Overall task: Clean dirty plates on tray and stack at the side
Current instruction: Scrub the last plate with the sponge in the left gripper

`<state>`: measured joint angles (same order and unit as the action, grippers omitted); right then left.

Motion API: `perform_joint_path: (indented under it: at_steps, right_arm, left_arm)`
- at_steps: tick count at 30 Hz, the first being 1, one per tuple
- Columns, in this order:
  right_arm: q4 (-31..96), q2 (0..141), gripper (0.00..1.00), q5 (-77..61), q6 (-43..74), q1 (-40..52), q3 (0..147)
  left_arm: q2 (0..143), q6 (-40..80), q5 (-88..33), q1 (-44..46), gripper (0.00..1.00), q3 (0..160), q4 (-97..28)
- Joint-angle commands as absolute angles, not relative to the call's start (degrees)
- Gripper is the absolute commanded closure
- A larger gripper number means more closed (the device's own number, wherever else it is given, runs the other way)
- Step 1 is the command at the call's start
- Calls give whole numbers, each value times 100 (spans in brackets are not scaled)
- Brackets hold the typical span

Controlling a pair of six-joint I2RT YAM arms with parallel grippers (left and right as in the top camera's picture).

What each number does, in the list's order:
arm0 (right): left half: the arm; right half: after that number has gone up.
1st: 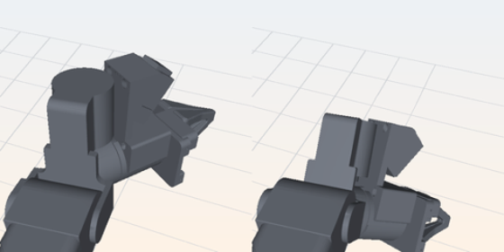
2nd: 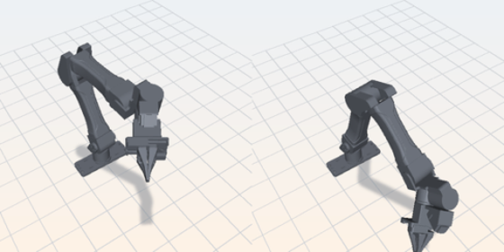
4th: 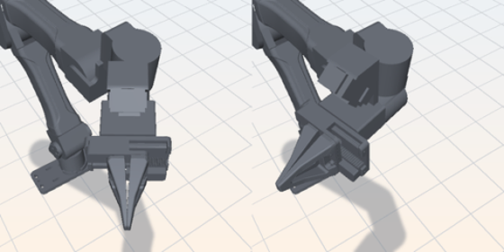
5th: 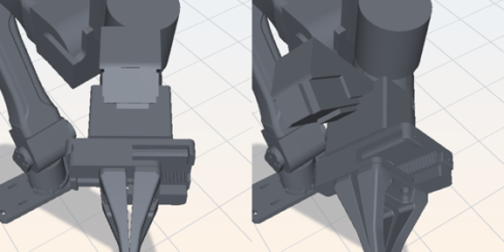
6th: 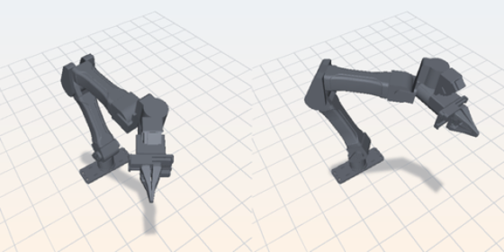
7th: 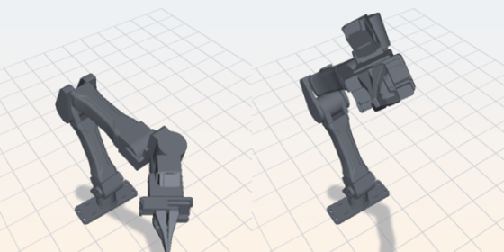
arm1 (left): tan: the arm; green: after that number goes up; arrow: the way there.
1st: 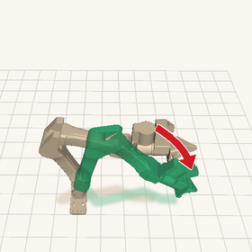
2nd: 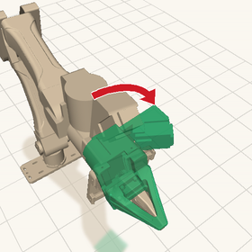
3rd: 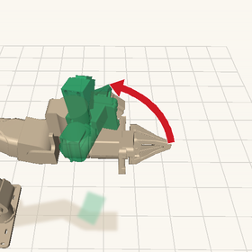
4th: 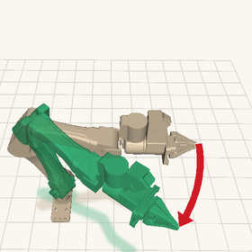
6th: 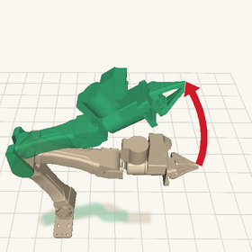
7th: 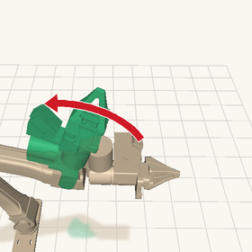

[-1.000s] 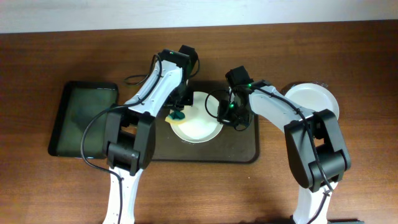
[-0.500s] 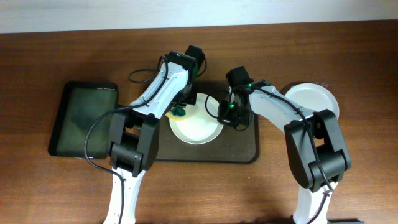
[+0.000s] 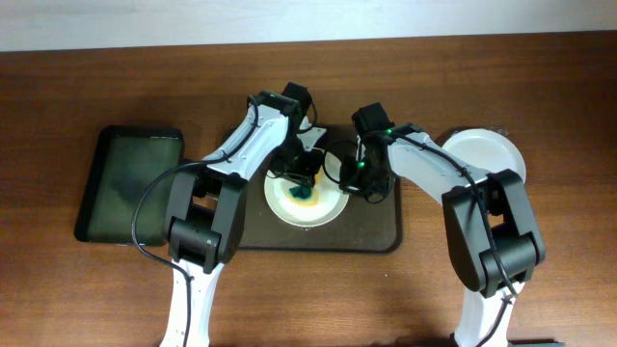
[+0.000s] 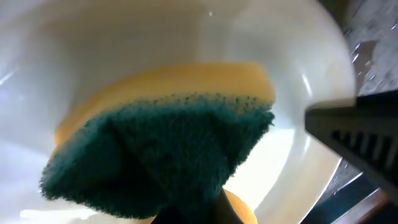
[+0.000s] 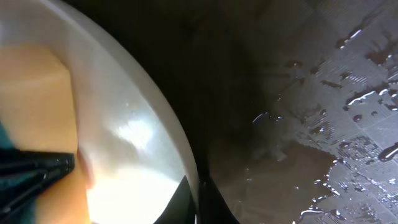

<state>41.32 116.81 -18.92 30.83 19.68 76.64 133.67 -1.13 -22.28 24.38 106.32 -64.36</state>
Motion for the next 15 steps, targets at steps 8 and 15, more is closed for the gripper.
perform_joint_path:
  at_steps: [8, 15]
  right_arm:
    - [4110, 11845, 96, -1535, 3089, 1979, 7516]
    - [4108, 11845, 96, -1540, 3046, 1986, 7516]
  left_arm:
    - [13498, 2672, 1739, 2307, 100, 11323, -6051]
    - [13498, 2064, 1481, 2272, 100, 13413, -8379]
